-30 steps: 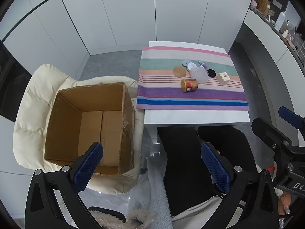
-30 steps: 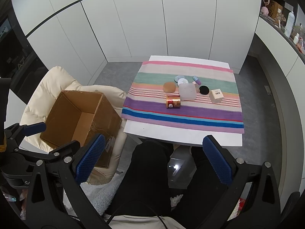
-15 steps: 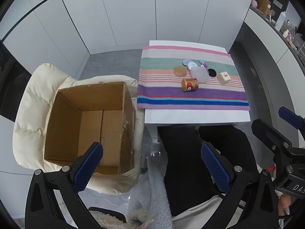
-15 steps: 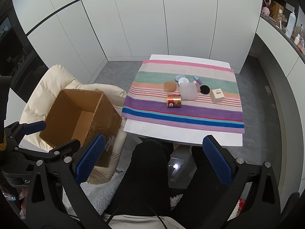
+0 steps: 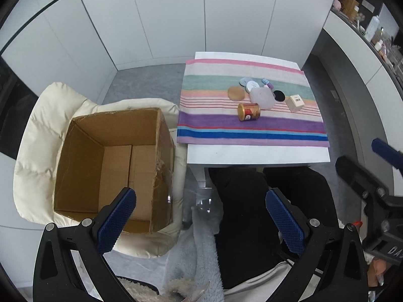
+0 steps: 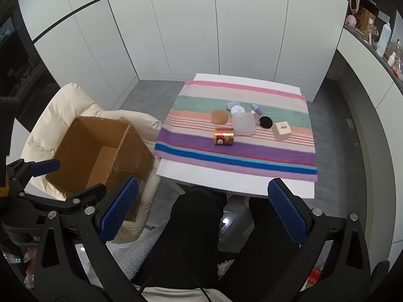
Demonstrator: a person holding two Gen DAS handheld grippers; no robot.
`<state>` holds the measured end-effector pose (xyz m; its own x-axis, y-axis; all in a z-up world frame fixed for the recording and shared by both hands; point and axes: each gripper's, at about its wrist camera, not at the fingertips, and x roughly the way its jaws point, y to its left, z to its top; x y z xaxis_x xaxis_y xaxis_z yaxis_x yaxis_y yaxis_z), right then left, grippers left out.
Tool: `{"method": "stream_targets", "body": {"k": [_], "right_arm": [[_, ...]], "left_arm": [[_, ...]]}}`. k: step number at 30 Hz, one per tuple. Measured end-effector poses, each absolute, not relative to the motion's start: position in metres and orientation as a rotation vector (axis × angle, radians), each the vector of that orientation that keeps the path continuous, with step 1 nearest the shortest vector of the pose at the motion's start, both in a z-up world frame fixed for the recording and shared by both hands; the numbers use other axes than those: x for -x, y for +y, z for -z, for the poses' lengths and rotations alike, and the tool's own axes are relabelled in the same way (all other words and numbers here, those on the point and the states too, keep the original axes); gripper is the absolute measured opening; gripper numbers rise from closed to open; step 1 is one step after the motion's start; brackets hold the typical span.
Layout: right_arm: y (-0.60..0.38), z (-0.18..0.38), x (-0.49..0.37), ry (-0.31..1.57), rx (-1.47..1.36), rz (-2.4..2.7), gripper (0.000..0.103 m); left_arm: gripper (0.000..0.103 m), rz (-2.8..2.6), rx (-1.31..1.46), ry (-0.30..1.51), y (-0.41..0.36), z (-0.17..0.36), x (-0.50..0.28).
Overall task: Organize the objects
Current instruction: 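Move both tools toward the objects on the striped cloth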
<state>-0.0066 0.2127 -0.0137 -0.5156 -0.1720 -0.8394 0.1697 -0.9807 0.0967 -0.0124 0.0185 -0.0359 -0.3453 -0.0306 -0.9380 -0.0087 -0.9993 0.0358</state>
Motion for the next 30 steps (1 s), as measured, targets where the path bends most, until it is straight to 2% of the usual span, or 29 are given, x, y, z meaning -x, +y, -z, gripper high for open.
{"method": "stream_targets", "body": {"k": [4,18,30], "right_arm": [[0.230,0.012,0.011,-0.030,-1.425,2.597,0.103],[0.325,0.023,0.024,-0.197,-1.463,2.682,0.103],[0.381,0.041,0.035,-0.181,-1.477,2.758,0.103]], "left_arm": [[0.103,2.605,-1.780,0.014,0.027,0.038,0.016],[0.103,2.599,-1.811,-0.101,0.097,0.058,0.042],[0.103,2.584,-1.866,-0.115,0.149,0.081,0.070]]}}
